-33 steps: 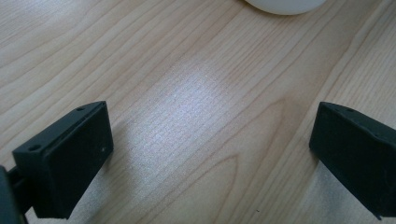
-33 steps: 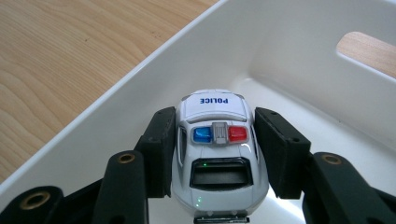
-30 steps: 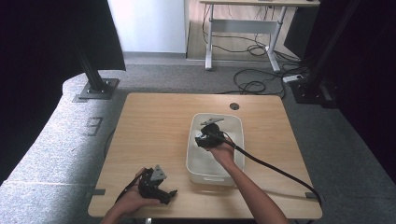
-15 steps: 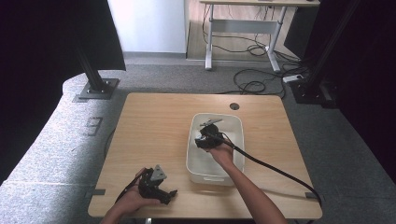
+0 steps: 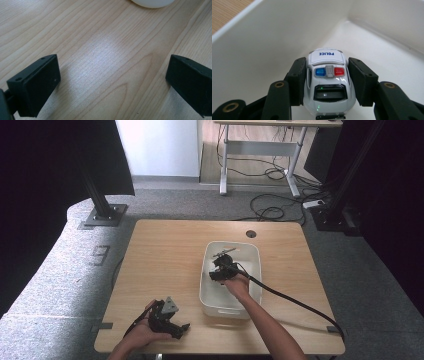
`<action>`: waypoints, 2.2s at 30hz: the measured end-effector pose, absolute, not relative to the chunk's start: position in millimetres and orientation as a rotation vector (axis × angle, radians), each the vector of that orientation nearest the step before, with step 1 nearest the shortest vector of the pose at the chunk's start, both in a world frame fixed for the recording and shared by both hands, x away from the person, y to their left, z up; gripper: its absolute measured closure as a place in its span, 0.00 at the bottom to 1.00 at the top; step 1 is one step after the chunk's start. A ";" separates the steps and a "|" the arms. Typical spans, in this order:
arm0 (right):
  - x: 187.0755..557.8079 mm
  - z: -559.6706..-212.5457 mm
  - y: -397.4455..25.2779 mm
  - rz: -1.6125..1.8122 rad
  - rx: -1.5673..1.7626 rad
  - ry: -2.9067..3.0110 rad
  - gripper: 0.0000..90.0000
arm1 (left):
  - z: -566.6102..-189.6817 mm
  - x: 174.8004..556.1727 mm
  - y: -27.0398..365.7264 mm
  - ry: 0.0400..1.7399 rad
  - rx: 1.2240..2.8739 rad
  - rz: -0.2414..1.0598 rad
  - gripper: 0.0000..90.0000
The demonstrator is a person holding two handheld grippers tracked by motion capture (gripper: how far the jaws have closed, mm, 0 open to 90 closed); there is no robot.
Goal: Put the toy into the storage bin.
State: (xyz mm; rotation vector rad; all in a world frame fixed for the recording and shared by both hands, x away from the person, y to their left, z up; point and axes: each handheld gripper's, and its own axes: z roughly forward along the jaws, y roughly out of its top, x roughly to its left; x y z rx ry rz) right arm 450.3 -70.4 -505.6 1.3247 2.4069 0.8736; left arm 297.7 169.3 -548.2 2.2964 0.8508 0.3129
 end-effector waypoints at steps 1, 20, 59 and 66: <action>450.5 -506.1 -70.3 0.872 1.328 2.408 0.56 | -548.2 297.7 169.3 0.851 2.296 0.312 0.00; 454.9 -514.2 -69.3 0.884 1.380 2.440 0.55 | -548.2 297.8 169.0 0.849 2.298 0.312 0.00; 438.0 -514.2 -88.0 0.828 1.398 2.524 0.42 | -548.3 297.4 168.7 0.854 2.295 0.312 0.00; 435.5 -517.4 -84.0 0.796 1.384 2.604 0.47 | -548.3 297.4 168.7 0.854 2.295 0.312 0.00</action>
